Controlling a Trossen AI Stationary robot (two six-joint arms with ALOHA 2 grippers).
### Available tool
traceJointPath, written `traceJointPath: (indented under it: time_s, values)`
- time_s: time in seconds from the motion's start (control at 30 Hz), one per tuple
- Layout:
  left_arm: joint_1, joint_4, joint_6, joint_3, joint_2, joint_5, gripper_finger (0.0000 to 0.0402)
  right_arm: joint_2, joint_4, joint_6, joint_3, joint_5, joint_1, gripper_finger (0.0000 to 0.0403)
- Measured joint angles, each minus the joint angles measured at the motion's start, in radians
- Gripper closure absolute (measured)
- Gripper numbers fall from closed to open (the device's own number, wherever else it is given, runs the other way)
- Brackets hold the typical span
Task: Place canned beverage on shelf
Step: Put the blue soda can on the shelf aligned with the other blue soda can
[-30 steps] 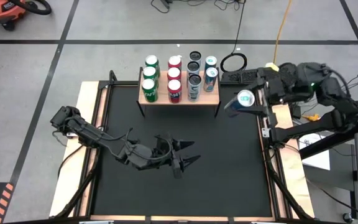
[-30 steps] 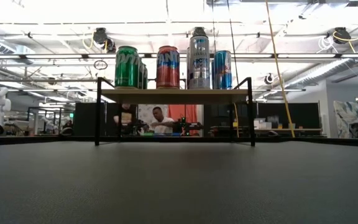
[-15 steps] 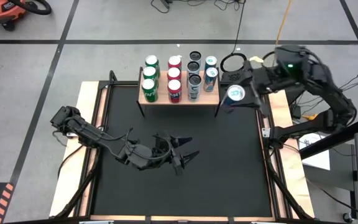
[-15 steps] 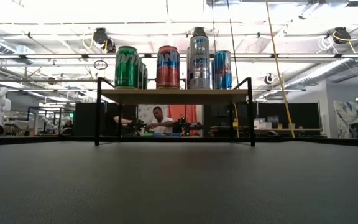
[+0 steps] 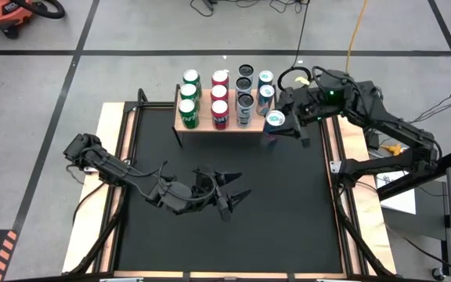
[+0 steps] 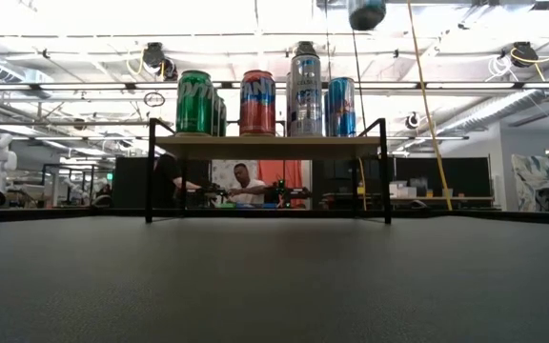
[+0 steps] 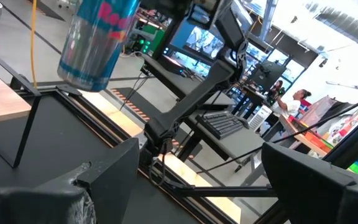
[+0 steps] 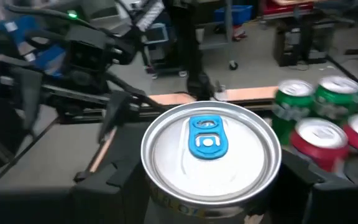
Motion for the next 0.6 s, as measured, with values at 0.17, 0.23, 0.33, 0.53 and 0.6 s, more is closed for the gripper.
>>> traceJointPath:
  time_s: [0.17, 0.23, 0.33, 0.53, 0.6]
  values:
    - [0.000, 0.001, -0.002, 0.000, 0.000, 0.000, 0.0059, -0.081, 0.021, -0.020, -0.115, 0.005, -0.054, 0.0181]
    - [0.000, 0.001, -0.002, 0.000, 0.000, 0.000, 0.0059, -0.101, 0.025, -0.044, -0.143, 0.004, -0.074, 0.0181]
    - [0.004, -0.006, -0.001, 0.000, 0.000, 0.000, 0.0059, -0.107, 0.076, -0.046, -0.185, 0.001, -0.111, 0.0181]
    - [0.011, -0.007, -0.002, 0.000, 0.001, 0.000, 0.0059, -0.074, 0.156, -0.046, -0.244, 0.000, -0.184, 0.0181]
    - [0.010, -0.007, -0.002, 0.000, 0.001, 0.000, 0.0059, -0.058, 0.155, -0.066, -0.252, -0.016, -0.203, 0.0181]
